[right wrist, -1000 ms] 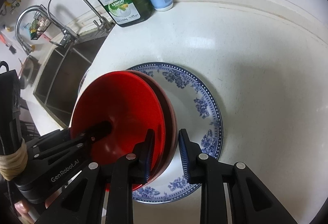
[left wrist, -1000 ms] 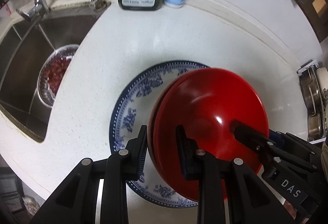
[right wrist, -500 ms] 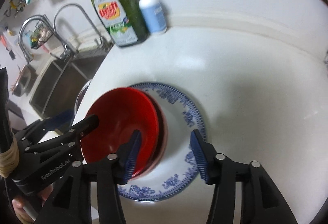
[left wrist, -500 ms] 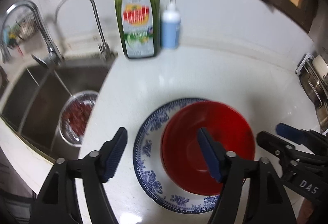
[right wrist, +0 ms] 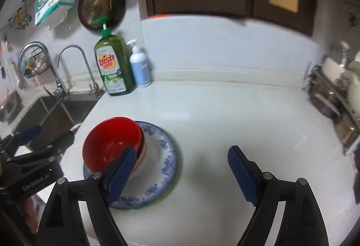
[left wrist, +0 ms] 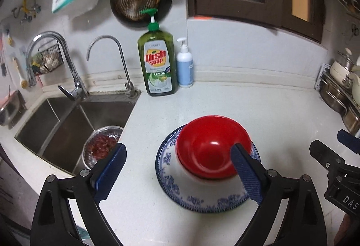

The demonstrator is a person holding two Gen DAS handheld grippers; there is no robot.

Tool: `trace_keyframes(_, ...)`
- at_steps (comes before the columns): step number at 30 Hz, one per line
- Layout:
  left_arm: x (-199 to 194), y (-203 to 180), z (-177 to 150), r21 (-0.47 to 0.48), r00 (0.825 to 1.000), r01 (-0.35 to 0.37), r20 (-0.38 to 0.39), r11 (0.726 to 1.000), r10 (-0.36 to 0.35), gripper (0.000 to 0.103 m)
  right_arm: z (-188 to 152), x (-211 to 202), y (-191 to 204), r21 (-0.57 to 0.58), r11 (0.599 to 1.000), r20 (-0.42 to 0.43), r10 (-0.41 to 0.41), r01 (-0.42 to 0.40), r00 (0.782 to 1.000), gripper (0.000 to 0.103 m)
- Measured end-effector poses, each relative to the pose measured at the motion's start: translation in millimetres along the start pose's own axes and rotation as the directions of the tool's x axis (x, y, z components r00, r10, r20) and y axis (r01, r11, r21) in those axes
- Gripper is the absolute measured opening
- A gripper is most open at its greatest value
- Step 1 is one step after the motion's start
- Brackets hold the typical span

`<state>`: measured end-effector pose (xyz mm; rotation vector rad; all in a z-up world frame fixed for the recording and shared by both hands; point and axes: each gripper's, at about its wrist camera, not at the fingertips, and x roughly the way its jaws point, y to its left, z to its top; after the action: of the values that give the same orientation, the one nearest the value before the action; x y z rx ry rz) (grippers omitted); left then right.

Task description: Organize plates and bowls

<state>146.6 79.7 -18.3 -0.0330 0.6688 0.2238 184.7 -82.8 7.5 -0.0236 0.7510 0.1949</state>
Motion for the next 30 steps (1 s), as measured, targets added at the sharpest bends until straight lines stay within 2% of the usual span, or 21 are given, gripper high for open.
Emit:
trace_keyframes(10,-68,-10,-32,0.021,0.995,0.039,0.086,0.999,-0.04,0.101,-50,-72,-13,0.051,0.998,0.067,-0.038,0.035,0.997,0.086)
trace_keyframes(18,-104,-14,-52,0.042,0.994,0.069,0.082,0.997,-0.073,0.101,-81,-125,-13,0.06,0.996,0.11,-0.072,0.066,0.991,0.089)
trace_keyframes(30,-138,-7,-73,0.08,0.989,0.087,0.112,0.993,-0.096,0.103,-102,-166,-4,0.071,0.995,0.163,-0.085,0.075,0.983,0.089)
